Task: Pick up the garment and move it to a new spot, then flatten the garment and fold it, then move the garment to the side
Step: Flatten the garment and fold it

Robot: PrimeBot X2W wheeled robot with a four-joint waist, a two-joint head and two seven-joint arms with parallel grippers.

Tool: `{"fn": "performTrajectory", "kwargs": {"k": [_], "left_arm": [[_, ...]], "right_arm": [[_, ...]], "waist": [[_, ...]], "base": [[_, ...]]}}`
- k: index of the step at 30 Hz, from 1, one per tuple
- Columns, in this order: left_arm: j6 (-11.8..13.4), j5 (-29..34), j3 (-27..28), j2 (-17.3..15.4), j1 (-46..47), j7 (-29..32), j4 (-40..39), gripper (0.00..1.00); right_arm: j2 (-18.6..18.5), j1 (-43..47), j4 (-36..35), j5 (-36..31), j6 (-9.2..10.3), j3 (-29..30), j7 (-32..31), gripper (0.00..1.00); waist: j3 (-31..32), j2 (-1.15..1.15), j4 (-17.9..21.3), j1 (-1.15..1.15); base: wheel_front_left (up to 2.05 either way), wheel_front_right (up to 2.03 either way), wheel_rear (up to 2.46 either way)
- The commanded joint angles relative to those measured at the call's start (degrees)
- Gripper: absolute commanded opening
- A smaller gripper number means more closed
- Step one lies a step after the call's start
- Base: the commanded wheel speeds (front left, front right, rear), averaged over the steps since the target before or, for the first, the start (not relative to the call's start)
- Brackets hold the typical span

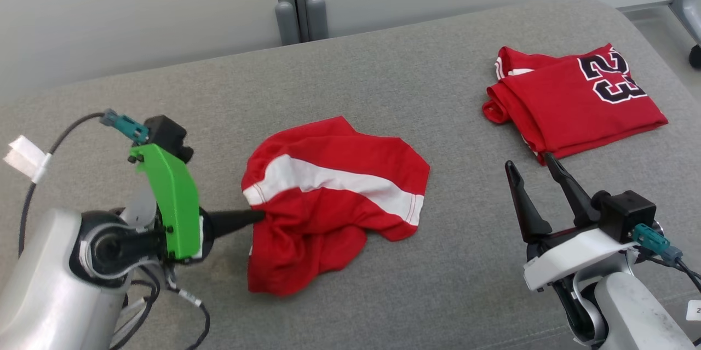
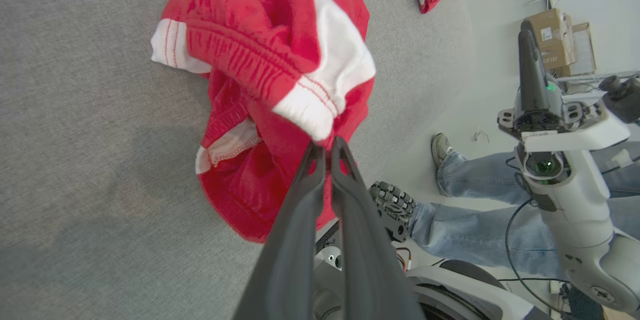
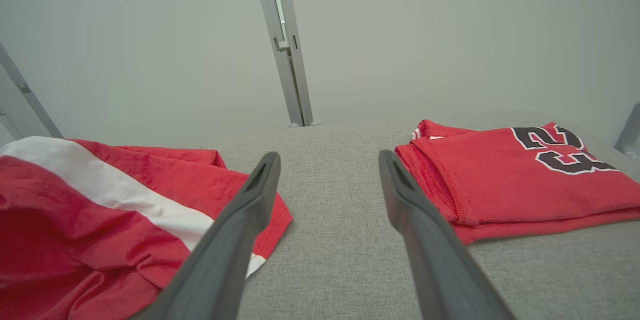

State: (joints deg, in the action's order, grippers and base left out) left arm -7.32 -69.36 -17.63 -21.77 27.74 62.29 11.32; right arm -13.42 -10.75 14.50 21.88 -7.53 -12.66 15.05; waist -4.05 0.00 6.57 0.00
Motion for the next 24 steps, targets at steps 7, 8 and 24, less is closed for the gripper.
{"fn": "performTrajectory", "kwargs": {"k": [7,8,24], "left_arm": [[-0.22,6.23,-9.02,-9.87,-9.19,-0.60,-10.69,0.00],[-0.22,8.35,-10.00,-10.82,-9.95,-2.26,-9.81,0.00],[-0.22,9.52,-14.57,-12.47,-6.96,-28.26,5.15,1.00]], "right_arm": [[-0.74,0.76,0.10,0.04,0.09,-0.05,0.15,1.00],[-0.75,0.55,0.18,0.15,0.09,-0.21,0.15,1.00],[-1.43,1.64,1.30,0.78,0.09,-1.32,0.15,1.00]], "waist": [[0.76,0.00,-2.54,0.00],[0.72,0.00,-2.59,0.00],[2.60,0.00,-2.77,0.00]], "base": [[0.00,0.00,0.00],[0.00,0.00,0.00],[0.00,0.00,0.00]]}}
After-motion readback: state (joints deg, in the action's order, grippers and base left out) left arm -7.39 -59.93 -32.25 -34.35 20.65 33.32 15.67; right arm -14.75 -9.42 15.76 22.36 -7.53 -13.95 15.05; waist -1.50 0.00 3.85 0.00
